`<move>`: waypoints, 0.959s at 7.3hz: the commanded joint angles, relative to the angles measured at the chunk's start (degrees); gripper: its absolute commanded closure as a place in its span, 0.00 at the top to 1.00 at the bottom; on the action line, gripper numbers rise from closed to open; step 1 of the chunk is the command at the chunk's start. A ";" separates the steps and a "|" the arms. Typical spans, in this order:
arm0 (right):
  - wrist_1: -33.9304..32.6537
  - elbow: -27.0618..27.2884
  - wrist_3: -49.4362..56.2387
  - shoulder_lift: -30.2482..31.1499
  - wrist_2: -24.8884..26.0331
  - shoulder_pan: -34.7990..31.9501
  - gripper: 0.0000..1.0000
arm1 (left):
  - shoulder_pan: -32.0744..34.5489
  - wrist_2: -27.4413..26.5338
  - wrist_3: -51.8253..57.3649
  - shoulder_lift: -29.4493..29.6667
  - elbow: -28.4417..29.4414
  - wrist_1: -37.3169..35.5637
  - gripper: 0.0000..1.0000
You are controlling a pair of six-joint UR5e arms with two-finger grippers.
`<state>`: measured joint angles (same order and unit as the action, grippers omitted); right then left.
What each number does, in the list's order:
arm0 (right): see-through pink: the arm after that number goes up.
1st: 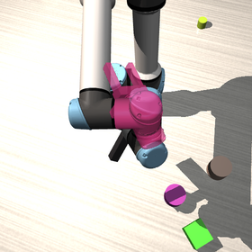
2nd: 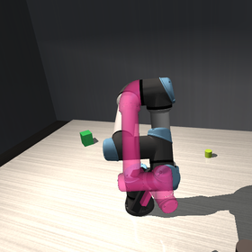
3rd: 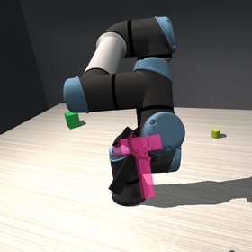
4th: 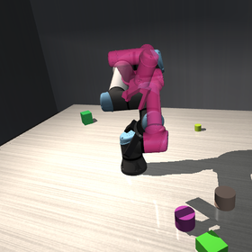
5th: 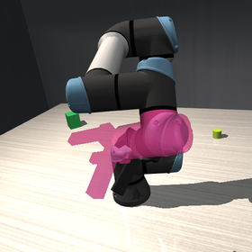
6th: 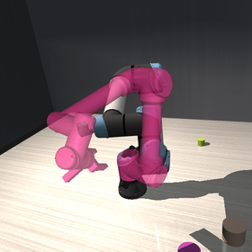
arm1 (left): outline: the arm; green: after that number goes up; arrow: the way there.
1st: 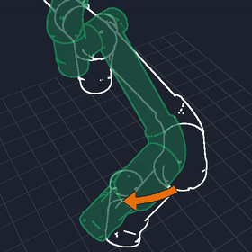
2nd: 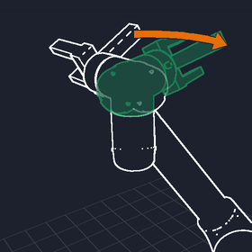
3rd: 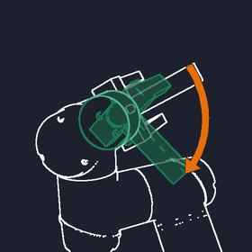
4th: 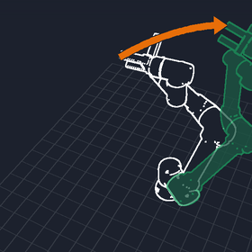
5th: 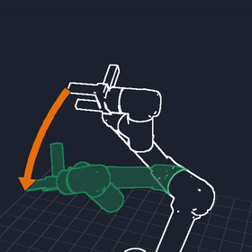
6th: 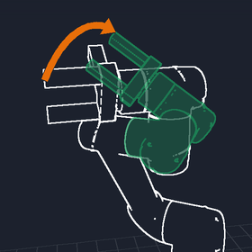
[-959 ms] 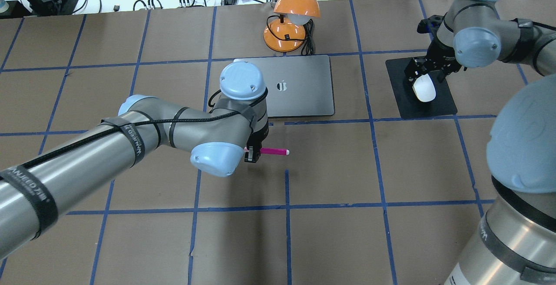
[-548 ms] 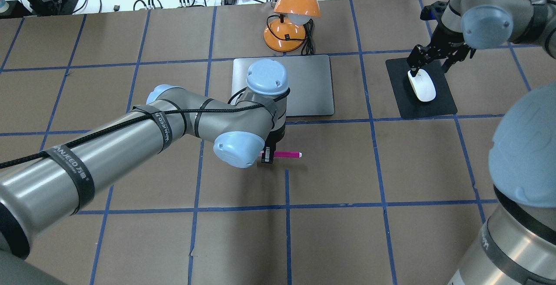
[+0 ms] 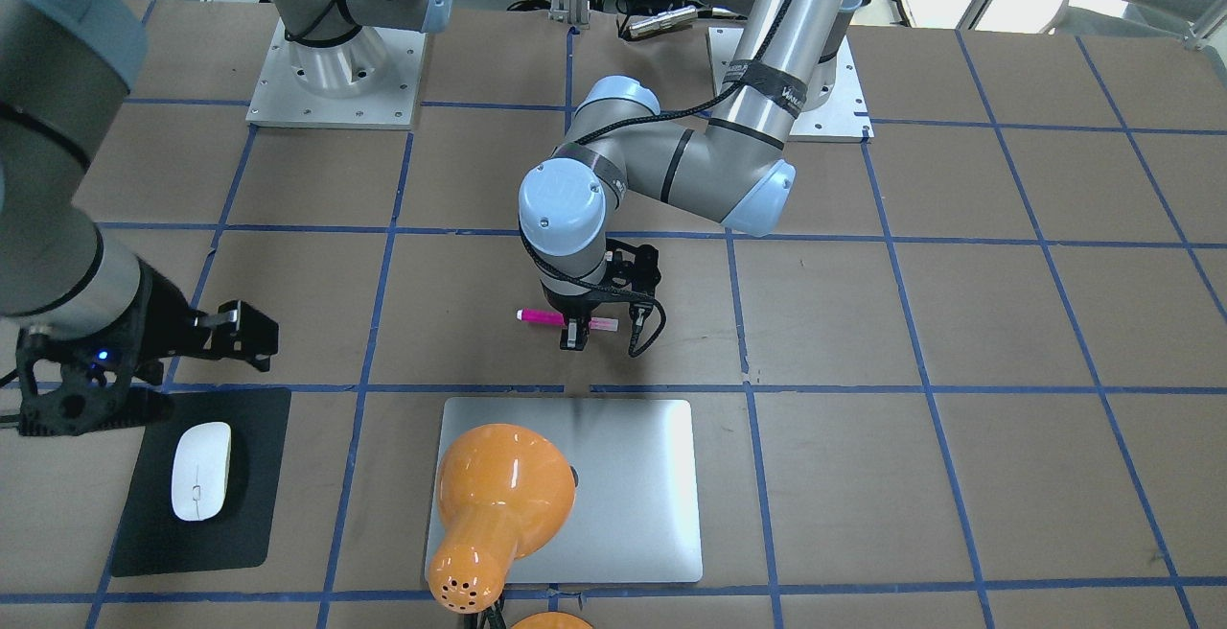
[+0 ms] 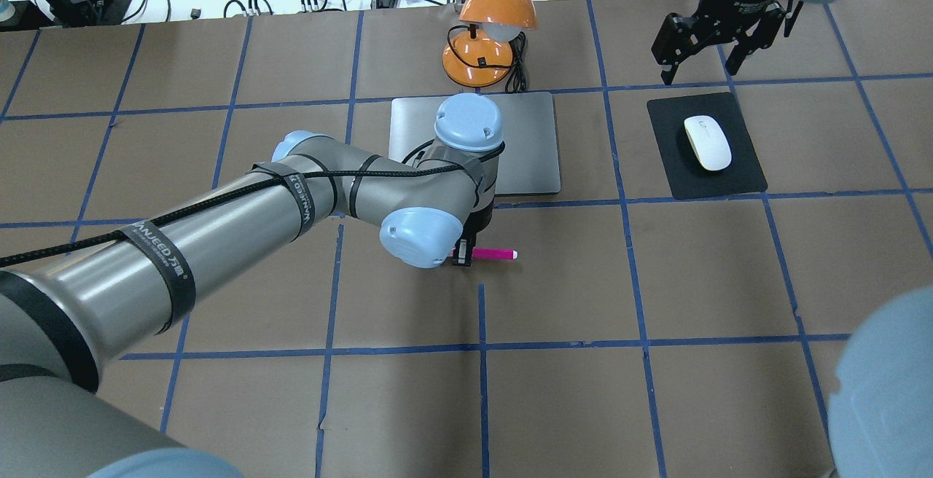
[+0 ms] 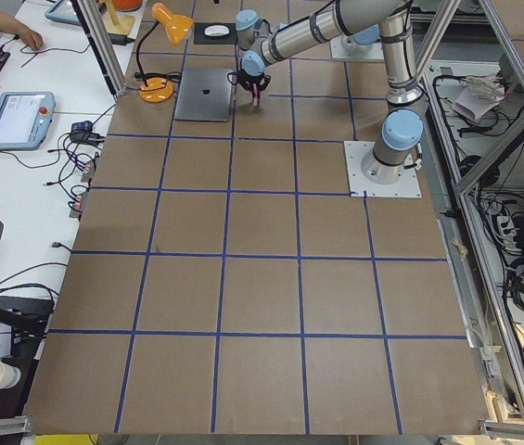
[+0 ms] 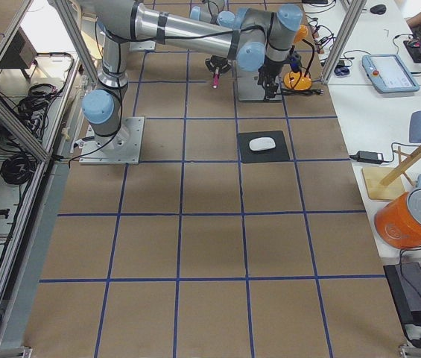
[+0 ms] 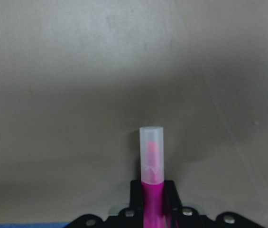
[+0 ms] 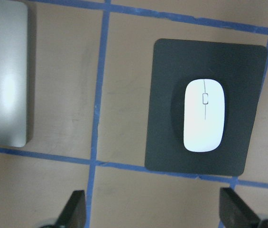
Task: Place pen and mouse around notebook
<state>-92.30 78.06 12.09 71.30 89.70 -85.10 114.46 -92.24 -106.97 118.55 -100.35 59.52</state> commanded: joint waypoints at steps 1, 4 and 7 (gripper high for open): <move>3.18 2.17 -3.75 6.81 -0.23 -2.79 1.00 | 0.06 -1.72 3.68 -0.33 0.85 0.60 1.00; 3.09 2.18 -4.18 12.11 -0.06 -2.87 1.00 | -1.42 -3.73 32.41 -10.66 0.08 2.52 1.00; 1.69 4.11 -4.18 10.97 -0.41 -2.96 1.00 | -13.26 -3.30 66.03 -24.02 0.16 14.41 1.00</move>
<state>-89.75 81.33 7.94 82.57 89.35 -88.00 105.64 -95.62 -52.93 100.13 -100.24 67.45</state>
